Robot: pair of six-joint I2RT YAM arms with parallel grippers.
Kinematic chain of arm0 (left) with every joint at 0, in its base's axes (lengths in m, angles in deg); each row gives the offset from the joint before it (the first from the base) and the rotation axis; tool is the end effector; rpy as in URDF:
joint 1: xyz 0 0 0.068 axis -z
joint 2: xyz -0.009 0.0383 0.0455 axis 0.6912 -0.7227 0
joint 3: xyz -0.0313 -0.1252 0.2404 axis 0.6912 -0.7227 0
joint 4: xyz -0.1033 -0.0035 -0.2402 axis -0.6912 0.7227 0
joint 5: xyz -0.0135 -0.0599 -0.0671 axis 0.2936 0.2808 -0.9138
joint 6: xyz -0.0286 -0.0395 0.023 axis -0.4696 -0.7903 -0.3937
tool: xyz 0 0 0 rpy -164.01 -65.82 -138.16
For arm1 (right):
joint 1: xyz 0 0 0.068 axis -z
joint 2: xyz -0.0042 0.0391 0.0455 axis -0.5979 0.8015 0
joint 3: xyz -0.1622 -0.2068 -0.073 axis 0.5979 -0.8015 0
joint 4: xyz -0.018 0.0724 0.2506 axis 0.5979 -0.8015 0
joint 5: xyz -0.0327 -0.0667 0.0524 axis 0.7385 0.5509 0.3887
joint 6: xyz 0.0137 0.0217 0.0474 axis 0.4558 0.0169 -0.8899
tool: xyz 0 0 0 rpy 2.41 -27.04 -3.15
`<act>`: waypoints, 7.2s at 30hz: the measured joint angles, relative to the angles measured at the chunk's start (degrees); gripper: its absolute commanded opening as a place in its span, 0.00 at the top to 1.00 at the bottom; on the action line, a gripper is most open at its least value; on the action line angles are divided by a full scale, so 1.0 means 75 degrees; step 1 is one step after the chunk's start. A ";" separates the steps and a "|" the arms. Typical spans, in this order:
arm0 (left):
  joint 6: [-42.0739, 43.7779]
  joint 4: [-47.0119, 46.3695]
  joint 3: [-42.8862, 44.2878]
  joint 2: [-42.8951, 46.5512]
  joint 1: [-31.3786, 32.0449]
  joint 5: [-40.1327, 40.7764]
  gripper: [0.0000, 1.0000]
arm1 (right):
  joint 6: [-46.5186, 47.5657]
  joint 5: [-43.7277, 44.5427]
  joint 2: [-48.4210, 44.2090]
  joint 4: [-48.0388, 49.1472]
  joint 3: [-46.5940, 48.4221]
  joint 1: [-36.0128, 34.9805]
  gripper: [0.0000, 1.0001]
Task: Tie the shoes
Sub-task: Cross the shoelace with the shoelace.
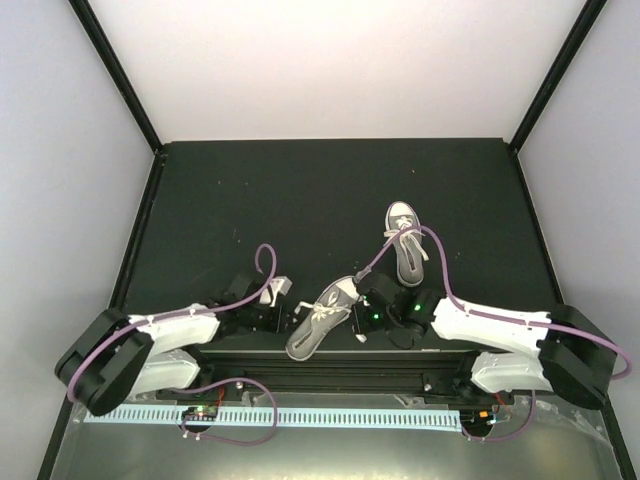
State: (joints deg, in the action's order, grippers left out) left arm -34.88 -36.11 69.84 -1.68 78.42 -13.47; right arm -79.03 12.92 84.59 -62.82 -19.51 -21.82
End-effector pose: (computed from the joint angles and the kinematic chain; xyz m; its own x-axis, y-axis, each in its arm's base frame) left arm 0.1365 -0.1147 0.1133 -0.9499 0.0544 -0.3078 0.2516 0.7174 -0.6496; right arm 0.1157 0.1915 0.1815 -0.8967 -0.1649 -0.4108 -0.3468 0.8384 0.4204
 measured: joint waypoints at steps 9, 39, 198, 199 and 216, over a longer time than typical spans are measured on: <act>0.0114 -0.0874 0.0353 -0.1218 0.0542 -0.0863 0.80 | -0.0294 -0.0353 0.0968 0.0863 -0.0455 0.0128 0.98; 0.0154 -0.0918 0.2124 -0.3418 0.0446 -0.1478 0.83 | 0.0726 -0.0009 0.3127 0.0688 0.1367 0.1233 0.98; 0.1804 0.2655 0.3223 -0.0749 0.0994 0.0705 0.73 | 0.0772 -0.1626 0.1553 0.1740 0.0463 -0.0551 0.98; 0.1813 0.2649 0.3235 -0.0618 0.0994 0.0731 0.76 | 0.0772 -0.1620 0.1539 0.1731 0.0463 -0.0551 0.98; 0.2040 0.2739 0.3279 -0.1058 0.1177 0.0685 0.67 | 0.0662 -0.1396 0.1139 0.1300 0.0463 -0.0560 0.98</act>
State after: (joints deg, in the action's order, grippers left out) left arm -19.58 -15.56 94.43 -9.62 87.25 -8.34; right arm -74.07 2.45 93.14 -53.07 -16.03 -26.02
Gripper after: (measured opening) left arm 0.329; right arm 0.024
